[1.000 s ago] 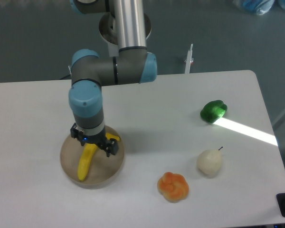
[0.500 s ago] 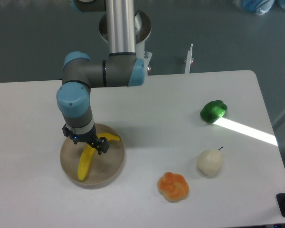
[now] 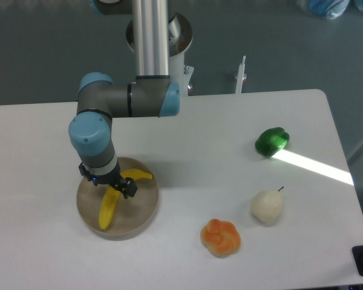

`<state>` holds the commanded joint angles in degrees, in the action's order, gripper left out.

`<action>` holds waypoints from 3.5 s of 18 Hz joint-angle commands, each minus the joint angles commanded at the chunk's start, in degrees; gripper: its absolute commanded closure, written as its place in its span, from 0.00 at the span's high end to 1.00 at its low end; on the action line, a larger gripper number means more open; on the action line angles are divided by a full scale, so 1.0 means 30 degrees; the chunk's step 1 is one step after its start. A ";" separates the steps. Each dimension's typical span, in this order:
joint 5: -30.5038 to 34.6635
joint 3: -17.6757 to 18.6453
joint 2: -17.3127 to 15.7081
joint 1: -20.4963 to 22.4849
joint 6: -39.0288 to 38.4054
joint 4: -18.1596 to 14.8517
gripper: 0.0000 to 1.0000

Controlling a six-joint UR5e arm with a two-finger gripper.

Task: Pick up the banana from the plate
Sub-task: 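Lower the gripper onto the banana and close it around it, then lift the held banana off the plate and carry it toward the pear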

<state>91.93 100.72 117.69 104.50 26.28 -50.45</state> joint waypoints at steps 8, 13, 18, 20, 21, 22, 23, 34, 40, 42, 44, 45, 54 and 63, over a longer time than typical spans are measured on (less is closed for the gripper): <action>0.0000 -0.0058 0.0205 -0.0030 0.0175 0.0059 0.37; 0.0000 0.0000 0.0176 -0.0030 0.0205 0.0059 0.34; 0.0000 0.0030 0.0088 -0.0030 0.0234 0.0059 0.32; 0.0000 -0.0029 -0.0028 -0.0030 0.0293 0.0059 0.32; 0.0000 -0.0058 -0.0087 -0.0001 0.0293 0.0059 0.33; 0.0000 -0.0087 -0.0175 0.0029 0.0351 0.0030 0.33; 0.0000 -0.0175 -0.0350 0.0058 0.0526 0.0029 0.33; 0.0175 -0.0440 -0.2841 0.4332 0.5383 -0.0585 0.33; 0.0175 -0.0877 -0.3894 0.6588 0.7847 -0.2166 0.33; 0.0175 -0.1286 -0.4014 0.7058 0.8610 -0.2401 0.33; 0.0175 -0.1639 -0.4014 0.7206 0.8905 -0.2664 0.33; 0.0204 -0.1785 -0.4014 0.7294 0.9051 -0.2869 0.33; 0.0146 -0.2636 -0.3984 0.8261 0.9932 -0.3750 0.33; 0.0175 -0.2695 -0.3984 0.8466 1.0166 -0.3691 0.33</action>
